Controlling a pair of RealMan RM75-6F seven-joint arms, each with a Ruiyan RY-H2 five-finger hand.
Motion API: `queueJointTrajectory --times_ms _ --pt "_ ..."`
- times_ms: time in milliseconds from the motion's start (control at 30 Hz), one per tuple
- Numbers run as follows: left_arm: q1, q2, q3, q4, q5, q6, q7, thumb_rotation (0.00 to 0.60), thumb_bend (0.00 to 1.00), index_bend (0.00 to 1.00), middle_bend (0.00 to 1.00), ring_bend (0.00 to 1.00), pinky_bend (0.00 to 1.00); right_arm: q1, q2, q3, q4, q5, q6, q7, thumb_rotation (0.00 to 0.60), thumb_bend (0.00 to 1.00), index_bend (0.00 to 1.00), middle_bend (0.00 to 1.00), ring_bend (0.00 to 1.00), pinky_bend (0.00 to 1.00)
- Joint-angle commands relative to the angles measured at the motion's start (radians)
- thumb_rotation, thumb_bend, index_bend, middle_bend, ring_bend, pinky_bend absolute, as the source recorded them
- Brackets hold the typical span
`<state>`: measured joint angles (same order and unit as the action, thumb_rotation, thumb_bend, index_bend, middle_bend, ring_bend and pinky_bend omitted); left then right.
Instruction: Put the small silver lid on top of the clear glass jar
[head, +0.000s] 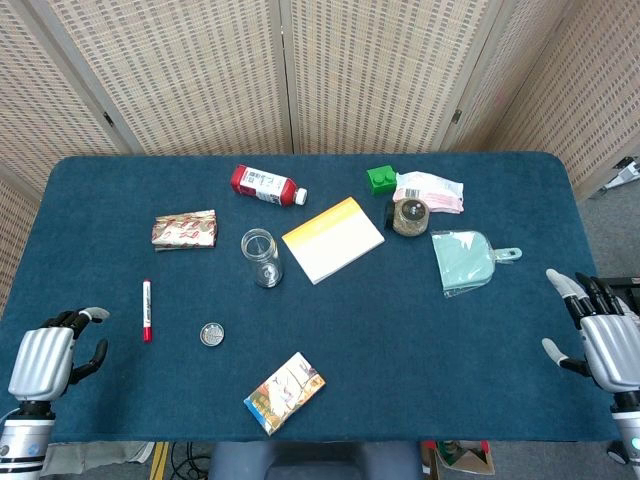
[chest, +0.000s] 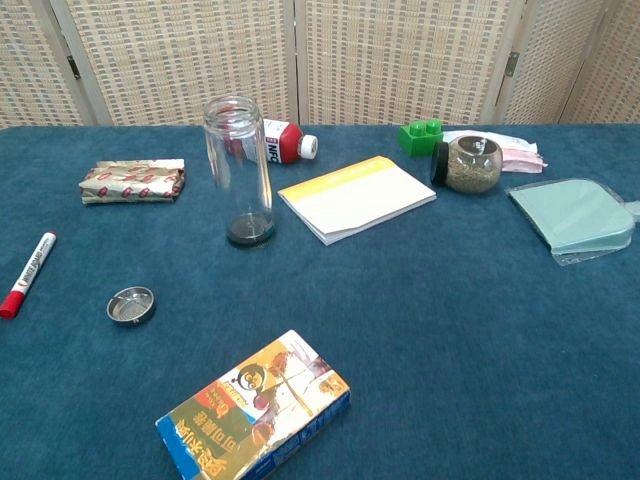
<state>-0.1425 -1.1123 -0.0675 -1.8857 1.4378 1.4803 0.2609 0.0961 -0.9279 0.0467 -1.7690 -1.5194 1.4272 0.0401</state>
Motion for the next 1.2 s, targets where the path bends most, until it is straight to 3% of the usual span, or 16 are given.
queueJointTrajectory --times_ms 33,367,667,767,967,1200 --pt "0.001 0.000 0.003 0.002 0.002 -0.004 -0.006 0.600 0.43 0.35 0.39 0.36 0.43 -0.001 0.002 0.000 -0.003 -0.002 0.002 -0.002 0.600 0.24 0.01 0.14 0.03 0.07" --pt "-0.023 0.022 -0.006 0.013 0.018 -0.038 -0.053 0.600 0.43 0.35 0.39 0.36 0.43 -0.007 0.034 0.015 -0.040 -0.002 0.036 -0.034 0.600 0.24 0.01 0.14 0.03 0.07" --pt "-0.128 0.067 -0.008 0.065 0.063 -0.207 -0.195 0.600 0.43 0.35 0.39 0.37 0.43 -0.005 0.070 0.028 -0.085 0.006 0.044 -0.066 0.600 0.24 0.01 0.14 0.03 0.07" --pt "-0.172 0.059 -0.013 0.099 0.080 -0.260 -0.247 0.600 0.43 0.36 0.39 0.42 0.44 -0.004 0.072 0.028 -0.092 0.007 0.041 -0.072 0.600 0.24 0.01 0.14 0.03 0.07" --pt "-0.249 0.010 -0.014 0.178 0.100 -0.355 -0.276 0.600 0.43 0.37 0.50 0.54 0.64 -0.008 0.073 0.025 -0.096 0.007 0.043 -0.075 0.600 0.24 0.01 0.14 0.03 0.07" --pt "-0.316 -0.074 -0.008 0.281 0.107 -0.425 -0.283 0.600 0.37 0.42 0.74 0.74 0.90 -0.010 0.070 0.023 -0.094 0.012 0.041 -0.075 0.600 0.24 0.01 0.14 0.03 0.07"
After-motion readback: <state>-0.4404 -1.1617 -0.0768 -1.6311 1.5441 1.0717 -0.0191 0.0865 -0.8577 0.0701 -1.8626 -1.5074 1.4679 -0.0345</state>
